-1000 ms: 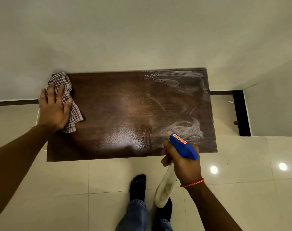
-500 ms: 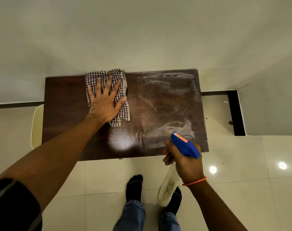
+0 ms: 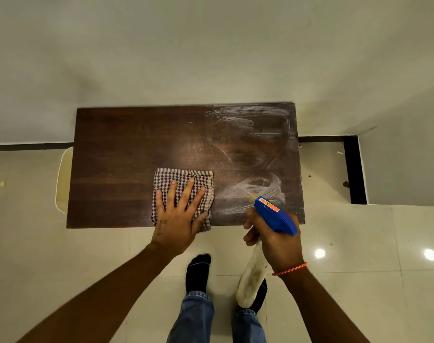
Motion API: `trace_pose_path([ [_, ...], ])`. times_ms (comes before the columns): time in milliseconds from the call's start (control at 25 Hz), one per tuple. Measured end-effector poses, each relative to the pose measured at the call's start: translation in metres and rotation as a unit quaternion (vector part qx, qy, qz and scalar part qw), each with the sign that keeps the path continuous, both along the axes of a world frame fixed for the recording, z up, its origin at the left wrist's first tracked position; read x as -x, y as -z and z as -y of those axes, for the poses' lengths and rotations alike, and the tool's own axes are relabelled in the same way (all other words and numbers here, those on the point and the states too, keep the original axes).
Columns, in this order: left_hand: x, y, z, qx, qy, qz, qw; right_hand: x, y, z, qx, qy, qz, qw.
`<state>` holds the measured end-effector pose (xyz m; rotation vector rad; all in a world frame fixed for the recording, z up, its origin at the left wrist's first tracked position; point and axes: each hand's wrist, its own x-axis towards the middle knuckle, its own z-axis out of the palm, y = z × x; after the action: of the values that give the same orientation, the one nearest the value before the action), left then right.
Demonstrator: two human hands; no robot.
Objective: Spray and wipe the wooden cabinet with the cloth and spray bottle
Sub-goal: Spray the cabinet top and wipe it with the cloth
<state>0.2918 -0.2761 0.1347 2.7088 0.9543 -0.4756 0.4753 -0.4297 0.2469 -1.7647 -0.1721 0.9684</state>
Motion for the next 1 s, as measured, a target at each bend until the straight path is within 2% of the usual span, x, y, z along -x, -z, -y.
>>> trace_pose_path([
  [320, 0.008, -0.002, -0.135, -0.026, -0.042, 0.045, 0.998, -0.005, 0.011, -0.004, 0.008, -0.020, 0.015, 1.000],
  [400, 0.036, -0.001, -0.137, -0.045, -0.061, 0.038, 0.996, -0.004, 0.011, -0.007, 0.006, -0.021, 0.014, 1.000],
  [600, 0.130, -0.007, -0.131, -0.039, -0.189, 0.027, 0.981, -0.004, 0.009, -0.015, -0.009, -0.010, -0.005, 1.000],
  [720, 0.134, -0.008, -0.104, -0.045, -0.237, 0.038, 0.970, -0.004, 0.009, -0.018, -0.010, 0.003, -0.009, 1.000],
  [800, 0.108, -0.007, -0.077, -0.044, -0.207, 0.046, 0.976, -0.004, 0.007, -0.017, -0.013, 0.007, -0.009, 1.000],
  [1000, 0.018, 0.004, 0.004, -0.049, -0.057, 0.026, 0.997, -0.008, 0.006, -0.003, 0.002, 0.028, -0.011, 1.000],
])
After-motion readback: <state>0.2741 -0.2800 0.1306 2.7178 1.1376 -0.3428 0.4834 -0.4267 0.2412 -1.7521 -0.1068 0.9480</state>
